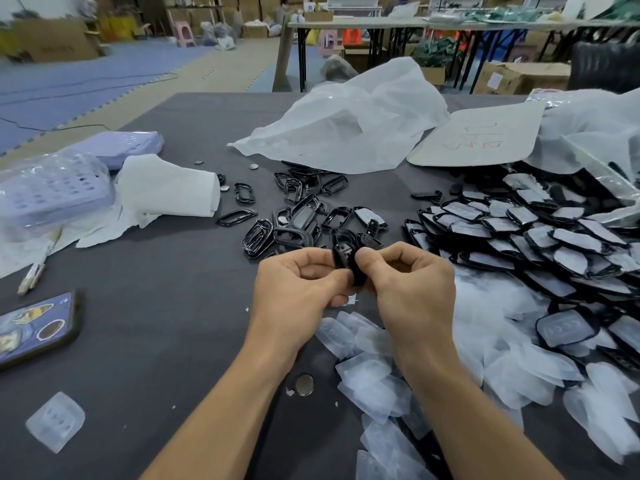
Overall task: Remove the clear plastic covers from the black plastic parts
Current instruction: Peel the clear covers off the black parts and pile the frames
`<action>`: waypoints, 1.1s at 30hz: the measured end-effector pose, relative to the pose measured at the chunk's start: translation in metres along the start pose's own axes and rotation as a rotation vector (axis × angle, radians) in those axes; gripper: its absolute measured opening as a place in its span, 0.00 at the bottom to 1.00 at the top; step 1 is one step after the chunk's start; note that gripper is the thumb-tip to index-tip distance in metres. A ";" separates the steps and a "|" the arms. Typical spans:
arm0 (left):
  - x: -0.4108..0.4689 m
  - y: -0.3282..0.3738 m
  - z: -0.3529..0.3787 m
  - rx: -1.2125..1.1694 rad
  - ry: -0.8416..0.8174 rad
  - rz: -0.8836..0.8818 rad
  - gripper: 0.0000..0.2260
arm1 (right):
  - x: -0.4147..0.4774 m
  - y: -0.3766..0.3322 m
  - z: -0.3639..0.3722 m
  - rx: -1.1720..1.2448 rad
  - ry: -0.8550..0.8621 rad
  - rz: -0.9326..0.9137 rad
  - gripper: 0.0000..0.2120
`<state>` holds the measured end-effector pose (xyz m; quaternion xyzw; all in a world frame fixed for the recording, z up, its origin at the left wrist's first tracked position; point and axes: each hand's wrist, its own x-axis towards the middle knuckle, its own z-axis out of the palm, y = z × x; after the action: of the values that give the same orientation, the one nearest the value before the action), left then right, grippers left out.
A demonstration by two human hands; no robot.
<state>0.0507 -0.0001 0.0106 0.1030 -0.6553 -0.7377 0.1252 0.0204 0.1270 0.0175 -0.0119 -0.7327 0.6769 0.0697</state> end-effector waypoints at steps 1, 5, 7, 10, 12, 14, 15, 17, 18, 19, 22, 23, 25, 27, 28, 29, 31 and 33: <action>-0.001 0.001 0.002 -0.001 -0.010 0.001 0.12 | 0.000 0.001 0.000 -0.060 0.025 -0.052 0.10; -0.004 0.001 0.006 -0.025 -0.005 0.010 0.15 | -0.001 0.003 0.000 -0.131 0.030 -0.146 0.10; -0.004 0.001 0.006 -0.067 -0.007 0.012 0.16 | 0.000 0.005 0.003 -0.092 -0.042 -0.121 0.09; -0.005 0.001 0.008 -0.072 -0.014 0.008 0.16 | -0.002 0.009 0.008 0.029 -0.158 -0.036 0.11; -0.004 0.001 0.005 0.020 0.013 0.032 0.12 | -0.001 0.012 0.010 0.032 -0.142 -0.039 0.11; -0.002 0.004 0.000 0.130 0.029 0.069 0.05 | 0.001 0.012 0.008 0.029 -0.122 -0.058 0.09; -0.001 0.005 -0.003 0.137 0.045 0.077 0.07 | 0.002 0.012 0.008 0.029 -0.130 -0.064 0.08; 0.003 0.004 -0.007 0.083 0.095 0.080 0.11 | 0.003 0.011 0.006 0.000 -0.172 -0.075 0.07; 0.005 0.004 -0.009 0.062 0.101 0.094 0.12 | 0.003 0.011 0.005 -0.024 -0.184 -0.080 0.07; 0.006 0.005 -0.008 0.045 0.087 0.105 0.12 | 0.003 0.011 0.005 -0.038 -0.183 -0.086 0.07; 0.004 0.007 -0.007 -0.001 0.096 0.078 0.10 | 0.003 0.010 0.004 -0.029 -0.149 -0.109 0.08; 0.004 0.006 -0.007 -0.003 0.123 0.066 0.09 | 0.002 0.010 0.004 -0.028 -0.145 -0.119 0.08; 0.002 0.006 -0.005 0.005 0.168 0.045 0.08 | 0.001 0.010 0.004 -0.037 -0.153 -0.135 0.08; 0.001 0.005 -0.002 0.009 0.193 0.024 0.07 | -0.001 0.010 0.005 -0.052 -0.165 -0.149 0.09; 0.001 0.005 -0.001 -0.002 0.194 0.008 0.05 | -0.001 0.009 0.005 -0.055 -0.170 -0.152 0.09; 0.001 0.006 -0.001 -0.030 0.184 -0.017 0.03 | -0.001 0.009 0.005 -0.052 -0.173 -0.150 0.10; 0.001 0.010 -0.001 -0.149 0.123 -0.108 0.02 | 0.001 0.008 0.004 -0.022 -0.175 -0.124 0.13; 0.001 0.014 -0.003 -0.276 0.027 -0.204 0.06 | 0.003 0.007 0.002 0.014 -0.166 -0.101 0.15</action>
<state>0.0510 -0.0048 0.0237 0.1608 -0.5324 -0.8280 0.0715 0.0163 0.1262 0.0108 0.0817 -0.7308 0.6764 0.0426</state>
